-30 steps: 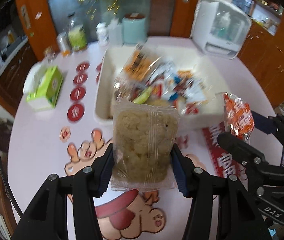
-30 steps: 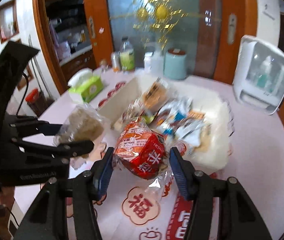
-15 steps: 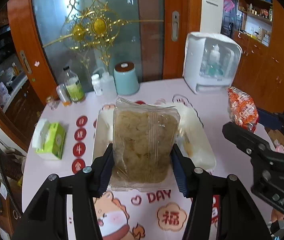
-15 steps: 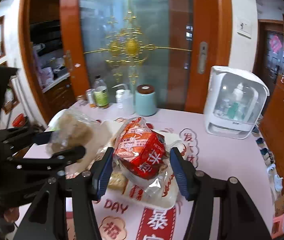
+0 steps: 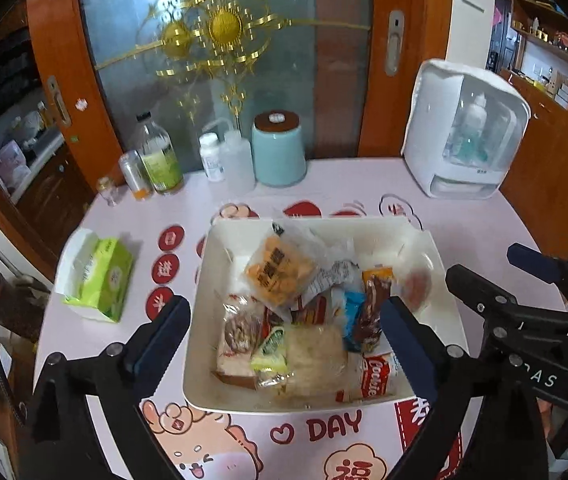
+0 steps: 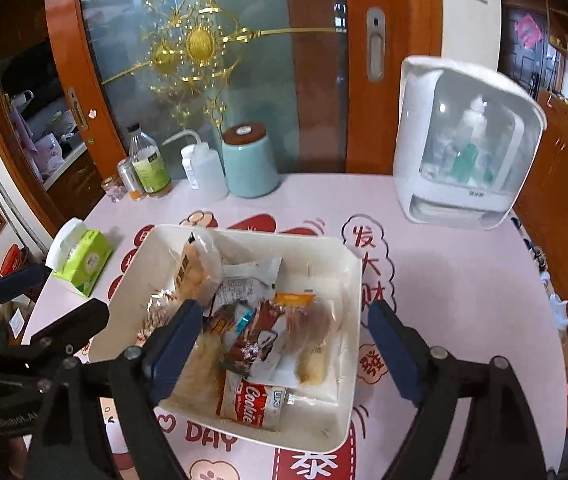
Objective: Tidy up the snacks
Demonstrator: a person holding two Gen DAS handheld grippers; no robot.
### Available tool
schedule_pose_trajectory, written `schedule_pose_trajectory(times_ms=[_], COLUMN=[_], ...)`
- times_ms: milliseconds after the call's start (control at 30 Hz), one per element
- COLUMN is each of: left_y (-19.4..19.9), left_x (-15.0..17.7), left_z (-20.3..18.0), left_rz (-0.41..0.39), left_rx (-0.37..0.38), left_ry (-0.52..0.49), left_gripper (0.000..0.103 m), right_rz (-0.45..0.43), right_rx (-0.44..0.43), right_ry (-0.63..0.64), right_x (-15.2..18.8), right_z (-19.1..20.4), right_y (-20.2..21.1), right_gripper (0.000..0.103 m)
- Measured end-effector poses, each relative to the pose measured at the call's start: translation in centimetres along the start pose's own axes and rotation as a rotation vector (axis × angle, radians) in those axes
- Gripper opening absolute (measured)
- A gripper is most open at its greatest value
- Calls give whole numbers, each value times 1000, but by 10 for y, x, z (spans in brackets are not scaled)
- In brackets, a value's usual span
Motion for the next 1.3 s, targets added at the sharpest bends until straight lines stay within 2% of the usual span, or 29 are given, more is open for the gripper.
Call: schedule_pose_trajectory(times_ms=[100,300,767,967,1300], left_y=[-10,-12,2,13,46], left_x=[3,6,30,65,145], left_z=[3,4,0,-7,-12], left_rz=[30,36,60,92,170], left_rx=[-3,0,6,4,1], left_ry=[6,10,46,30,37], left_gripper=[95,95,95,95,95], right_rz=[27,55,76,102,162], right_rx=[5,14,0,-18,-29], right_ry=[1,5,-14,-28,8], right_x=[5,10,35,66,130], right_z=[0,3,3,0,9], right_y=[-9,-16,-2,12,48], right_gripper=[86,86,86,86,86])
Point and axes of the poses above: each gripper's, at about its wrist camera, not at the fingertips, and y roughly against the way its jaws point, z to its left, x to its underside, the point moved 2 cm from there along -y, roughly the way its jaws point, and after that the axes turned 8 degrees about z, right-handed, at the moved point
